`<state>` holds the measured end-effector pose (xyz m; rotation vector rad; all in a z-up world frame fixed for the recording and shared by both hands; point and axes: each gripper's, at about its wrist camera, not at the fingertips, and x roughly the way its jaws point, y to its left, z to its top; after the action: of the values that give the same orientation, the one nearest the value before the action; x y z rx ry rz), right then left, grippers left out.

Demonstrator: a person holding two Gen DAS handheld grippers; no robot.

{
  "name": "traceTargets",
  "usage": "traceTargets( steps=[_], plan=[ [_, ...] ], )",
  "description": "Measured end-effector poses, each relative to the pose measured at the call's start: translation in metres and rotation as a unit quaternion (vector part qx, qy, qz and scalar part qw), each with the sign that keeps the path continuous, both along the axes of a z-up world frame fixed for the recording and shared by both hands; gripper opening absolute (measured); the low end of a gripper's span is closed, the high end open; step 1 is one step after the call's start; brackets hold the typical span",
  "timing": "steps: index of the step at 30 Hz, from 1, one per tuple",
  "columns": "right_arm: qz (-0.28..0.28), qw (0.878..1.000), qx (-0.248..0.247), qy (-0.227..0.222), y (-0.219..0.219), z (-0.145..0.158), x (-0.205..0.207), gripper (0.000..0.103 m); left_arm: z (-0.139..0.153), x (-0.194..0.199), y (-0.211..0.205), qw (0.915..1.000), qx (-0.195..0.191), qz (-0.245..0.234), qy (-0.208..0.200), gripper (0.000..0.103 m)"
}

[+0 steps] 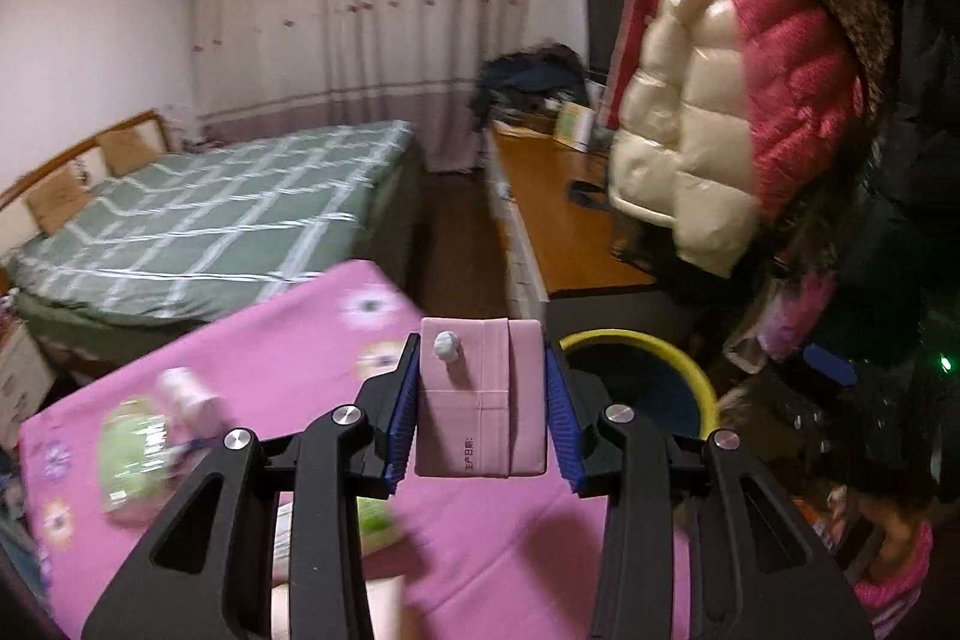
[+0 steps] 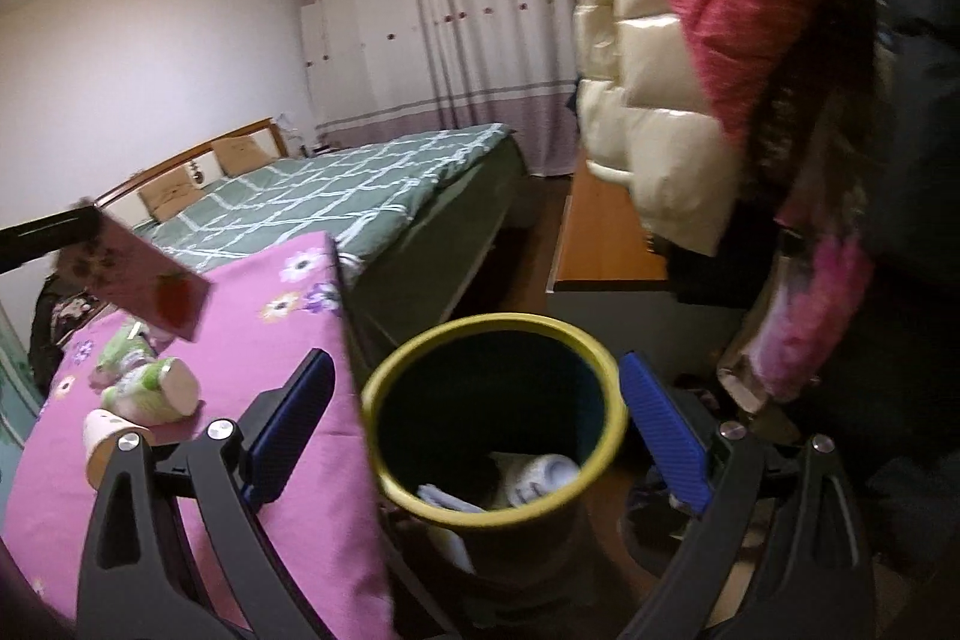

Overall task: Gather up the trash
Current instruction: 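Carry the pink carton with the left tool over the bin and release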

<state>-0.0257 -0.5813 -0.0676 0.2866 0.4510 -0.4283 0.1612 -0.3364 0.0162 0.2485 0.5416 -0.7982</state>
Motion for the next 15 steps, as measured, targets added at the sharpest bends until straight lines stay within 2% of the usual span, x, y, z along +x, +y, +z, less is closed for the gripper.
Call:
traceTargets(
  steps=[7,12,14,15],
  plan=[
    [-0.022,1.000,0.016,0.011,-0.021,-0.014,-0.019,0.091,-0.050,0.013,-0.096,0.9979,0.031,-0.045,0.034,0.038],
    [-0.036,0.999,0.028,0.012,-0.032,-0.019,-0.027,0.091,-0.087,0.019,-0.137,0.9954,0.056,-0.052,0.058,0.040],
    [-0.038,0.999,0.030,0.010,-0.034,-0.019,-0.028,0.091,-0.095,0.022,-0.141,0.9956,0.061,-0.043,0.058,0.073],
    [-0.038,0.999,0.030,0.010,-0.034,-0.019,-0.028,0.091,-0.094,0.020,-0.138,0.9965,0.050,-0.038,0.055,0.088]
  ],
)
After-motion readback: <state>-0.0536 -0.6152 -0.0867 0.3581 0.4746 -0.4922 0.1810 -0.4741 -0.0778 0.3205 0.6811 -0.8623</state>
